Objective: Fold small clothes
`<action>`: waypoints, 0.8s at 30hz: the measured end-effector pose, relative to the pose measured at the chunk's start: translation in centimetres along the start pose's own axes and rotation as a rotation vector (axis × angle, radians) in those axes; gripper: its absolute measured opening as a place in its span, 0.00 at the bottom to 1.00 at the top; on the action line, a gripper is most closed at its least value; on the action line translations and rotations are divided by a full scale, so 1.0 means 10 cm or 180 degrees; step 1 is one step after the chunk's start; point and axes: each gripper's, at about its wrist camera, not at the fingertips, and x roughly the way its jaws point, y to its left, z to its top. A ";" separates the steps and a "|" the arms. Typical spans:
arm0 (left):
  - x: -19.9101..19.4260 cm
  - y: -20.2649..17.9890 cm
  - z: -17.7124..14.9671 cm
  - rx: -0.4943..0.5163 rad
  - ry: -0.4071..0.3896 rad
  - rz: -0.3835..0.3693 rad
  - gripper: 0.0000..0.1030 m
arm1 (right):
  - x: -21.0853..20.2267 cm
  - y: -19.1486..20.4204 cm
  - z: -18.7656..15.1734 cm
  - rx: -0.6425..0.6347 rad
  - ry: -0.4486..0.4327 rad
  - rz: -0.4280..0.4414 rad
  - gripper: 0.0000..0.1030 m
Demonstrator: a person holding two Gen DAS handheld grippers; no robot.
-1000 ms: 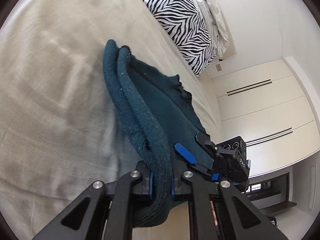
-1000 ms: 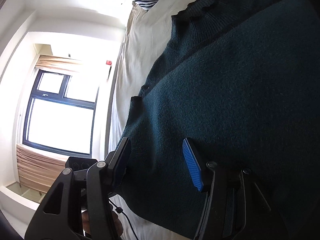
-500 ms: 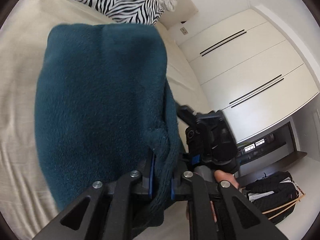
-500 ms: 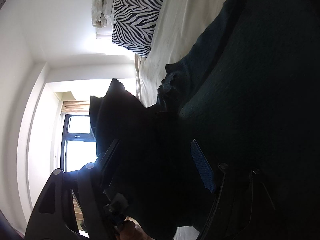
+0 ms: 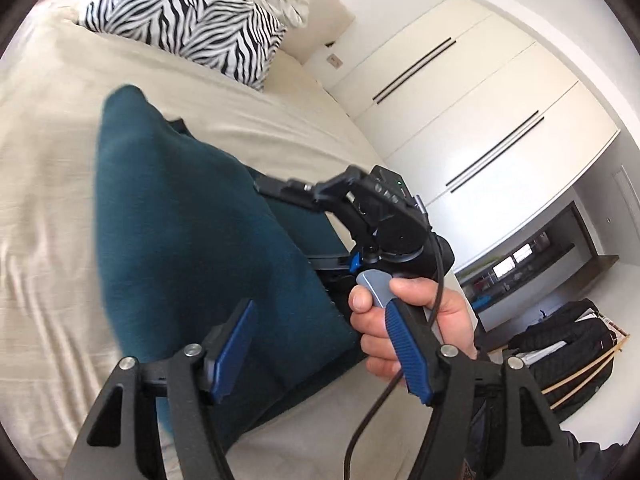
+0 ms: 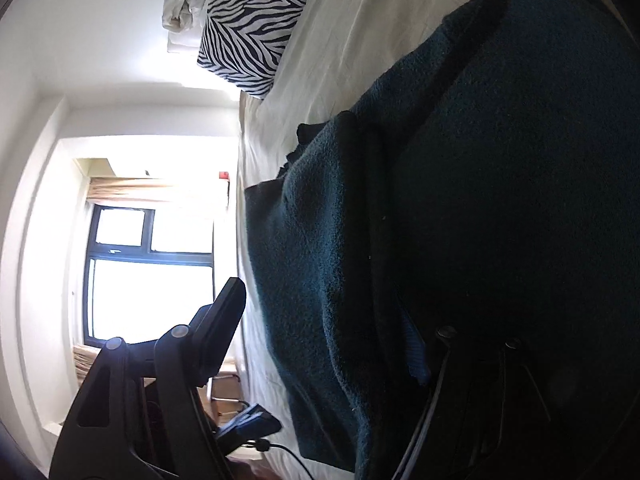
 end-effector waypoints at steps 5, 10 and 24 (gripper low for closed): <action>-0.15 0.15 -0.01 -0.0153 -0.0041 0.0115 0.67 | 0.12 0.15 0.03 -0.0392 0.0028 -0.0673 0.19; -0.27 0.21 0.09 -0.0151 -0.0080 0.0113 0.67 | -0.04 0.40 0.00 -0.0768 -0.0127 -0.1009 0.13; 0.03 -0.06 0.20 0.0006 -0.0014 0.0220 0.70 | -1.18 0.02 0.07 -0.0695 -0.0488 -0.1300 0.13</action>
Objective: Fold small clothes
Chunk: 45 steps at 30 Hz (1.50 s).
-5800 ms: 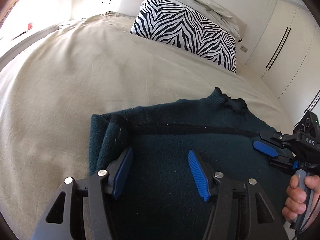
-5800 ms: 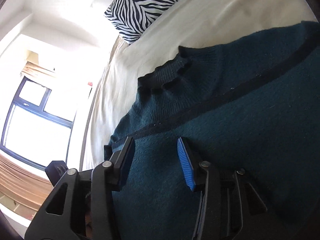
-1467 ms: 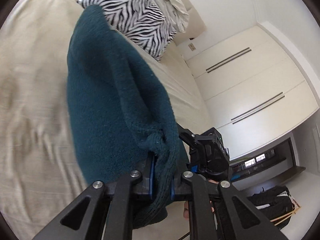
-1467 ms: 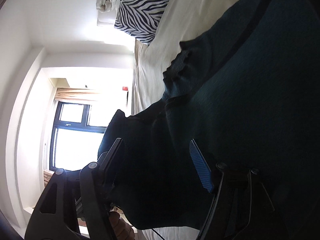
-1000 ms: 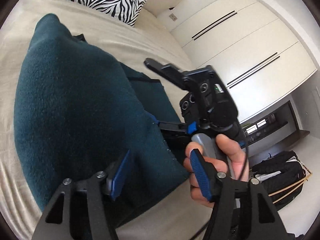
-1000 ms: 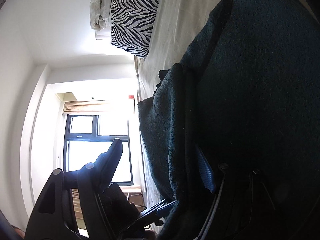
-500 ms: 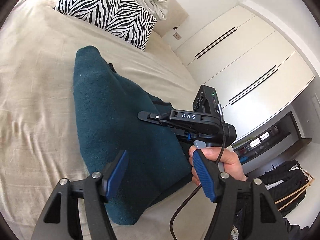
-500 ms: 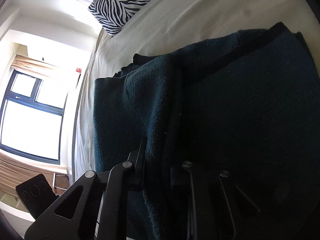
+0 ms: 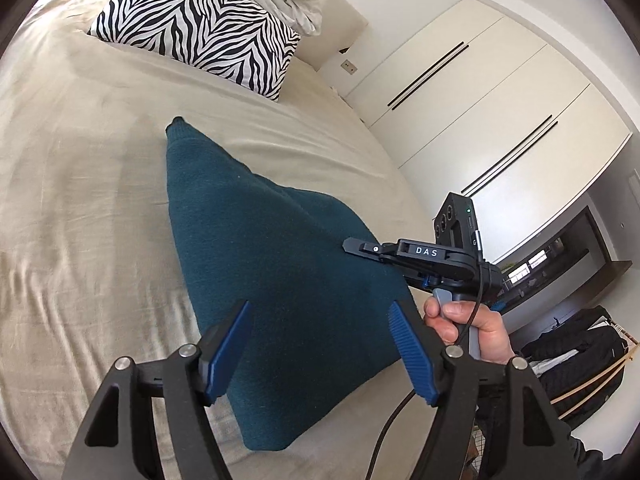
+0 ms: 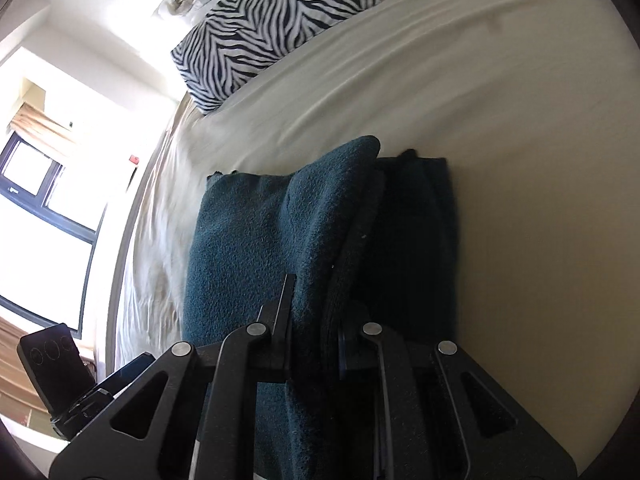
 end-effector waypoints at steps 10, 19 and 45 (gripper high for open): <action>0.25 -0.07 0.00 0.0076 0.0101 0.0111 0.71 | -0.02 -0.21 -0.06 0.0064 -0.0040 0.0059 0.13; 0.49 -0.16 0.05 0.0249 0.0190 0.0253 0.73 | 0.09 -0.48 -0.19 0.0278 0.0047 0.0139 0.13; 0.79 -0.04 0.14 0.0044 0.0267 0.0489 0.69 | 0.55 -0.03 0.42 0.0316 -0.0079 0.0104 0.17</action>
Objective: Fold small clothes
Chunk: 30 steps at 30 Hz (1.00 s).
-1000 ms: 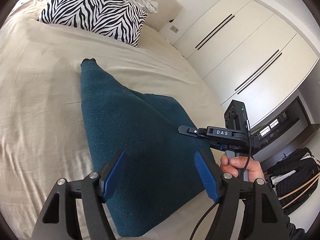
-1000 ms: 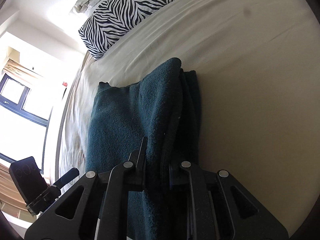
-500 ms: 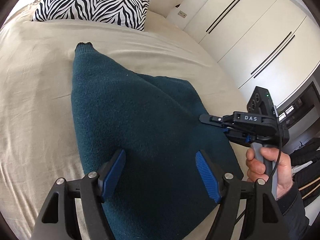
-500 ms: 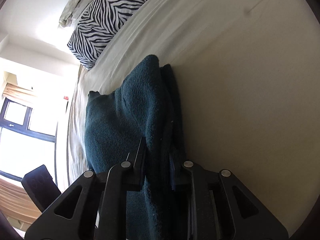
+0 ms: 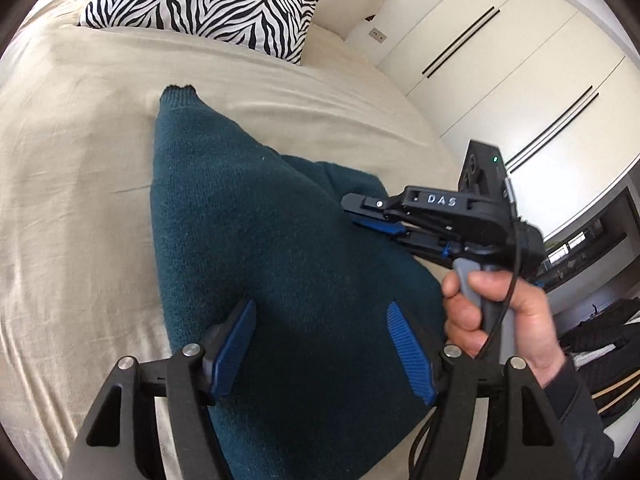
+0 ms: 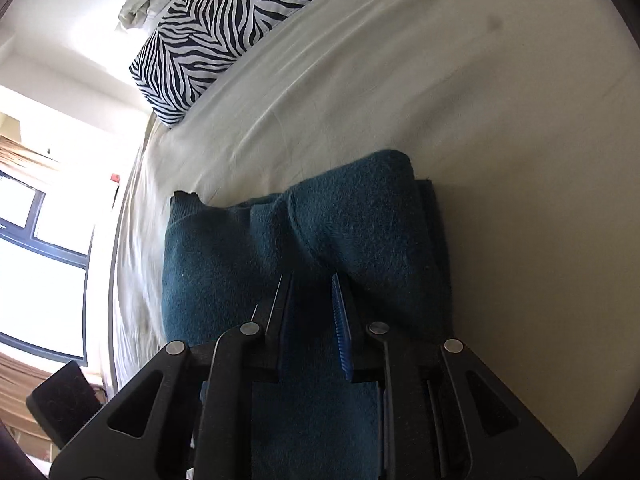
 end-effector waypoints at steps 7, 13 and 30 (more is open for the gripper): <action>0.17 -0.05 0.41 0.0235 -0.0171 0.0378 0.69 | -0.30 0.10 -0.09 -0.0112 -0.0103 -0.0055 0.18; 0.41 0.12 0.43 0.0143 -0.0062 0.0365 0.69 | -0.61 -0.01 -0.40 -0.0277 -0.0047 -0.0077 0.19; 0.36 0.00 0.21 0.0424 -0.0264 0.0544 0.70 | -1.13 -0.39 -1.25 -0.0367 -0.0272 0.0370 0.58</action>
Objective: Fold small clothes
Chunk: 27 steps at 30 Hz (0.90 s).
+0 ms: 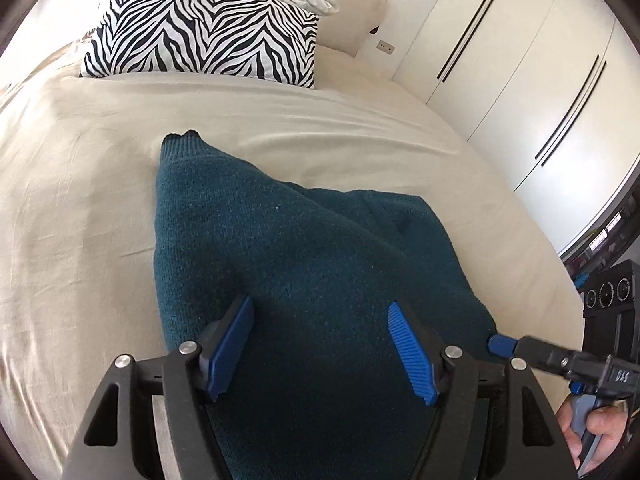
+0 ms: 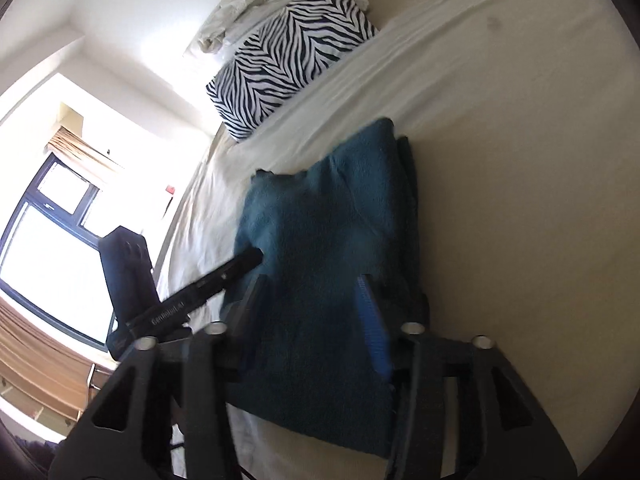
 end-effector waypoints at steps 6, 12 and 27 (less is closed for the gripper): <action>-0.28 0.02 0.01 -0.0110 -0.0139 -0.0020 0.72 | -0.21 -0.10 -0.03 0.0229 -0.0237 0.0275 0.58; -0.61 0.29 -0.09 -0.0429 -0.0353 0.0099 0.81 | -0.19 -0.21 0.25 0.0261 -0.0012 -0.0129 0.62; 0.04 0.52 -0.15 -0.0954 0.0573 -0.0326 0.69 | 0.69 -0.25 0.65 0.0391 0.0602 -0.0242 0.37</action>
